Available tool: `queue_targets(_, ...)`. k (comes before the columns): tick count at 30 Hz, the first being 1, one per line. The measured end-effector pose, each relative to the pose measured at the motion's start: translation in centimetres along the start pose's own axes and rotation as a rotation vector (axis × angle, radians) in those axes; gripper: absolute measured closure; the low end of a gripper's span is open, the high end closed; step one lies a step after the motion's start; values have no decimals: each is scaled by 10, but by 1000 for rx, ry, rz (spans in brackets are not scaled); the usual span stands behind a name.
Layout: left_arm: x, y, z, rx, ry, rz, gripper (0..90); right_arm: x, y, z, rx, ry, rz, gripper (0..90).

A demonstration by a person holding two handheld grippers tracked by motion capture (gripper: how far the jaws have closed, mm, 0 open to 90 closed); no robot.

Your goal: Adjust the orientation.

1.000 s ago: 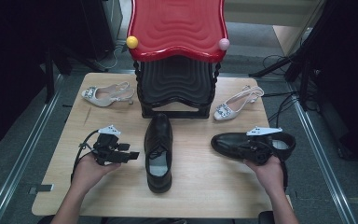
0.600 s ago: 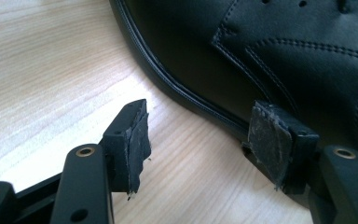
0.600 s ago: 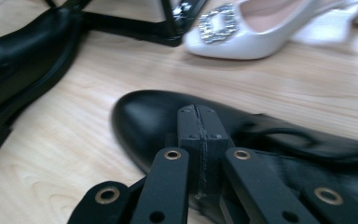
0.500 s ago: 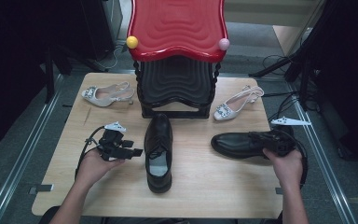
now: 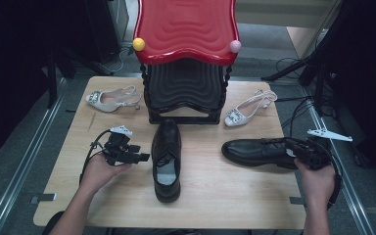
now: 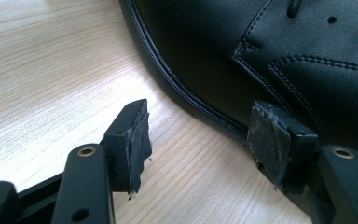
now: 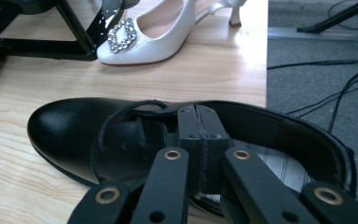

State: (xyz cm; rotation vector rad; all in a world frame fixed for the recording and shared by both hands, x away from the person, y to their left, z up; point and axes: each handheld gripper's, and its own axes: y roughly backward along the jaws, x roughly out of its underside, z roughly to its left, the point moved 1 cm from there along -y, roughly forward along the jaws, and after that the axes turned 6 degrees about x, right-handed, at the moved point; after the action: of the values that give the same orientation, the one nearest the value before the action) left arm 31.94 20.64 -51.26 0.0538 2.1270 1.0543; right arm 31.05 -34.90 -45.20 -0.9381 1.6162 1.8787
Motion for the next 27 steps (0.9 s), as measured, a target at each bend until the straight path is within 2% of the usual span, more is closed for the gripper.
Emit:
queue_targets(5, 1, 1, -1, -5, -9, 2, 388, 7, -2, -10, 38, -11, 24, 900)
queue_targets(7, 1, 1, 0, -9, -8, 5, 388, 10, -5, -12, 22, -19, 42, 900)
queue_targets(9, 1, 1, 0, -11, -5, 4, 388, 13, -10, -8, 6, 3, 75, 900)
queue_targets(13, 2, 2, -2, -14, -11, 3, 387, 11, -13, 0, 29, 42, 83, 900)
queue_targets(16, 3, 1, -2, -16, -12, 7, 387, 10, -15, 4, -8, 47, 91, 900)
queue_targets(27, 7, 5, -2, -15, -4, -7, 386, 6, -23, 36, -108, 118, 122, 900)
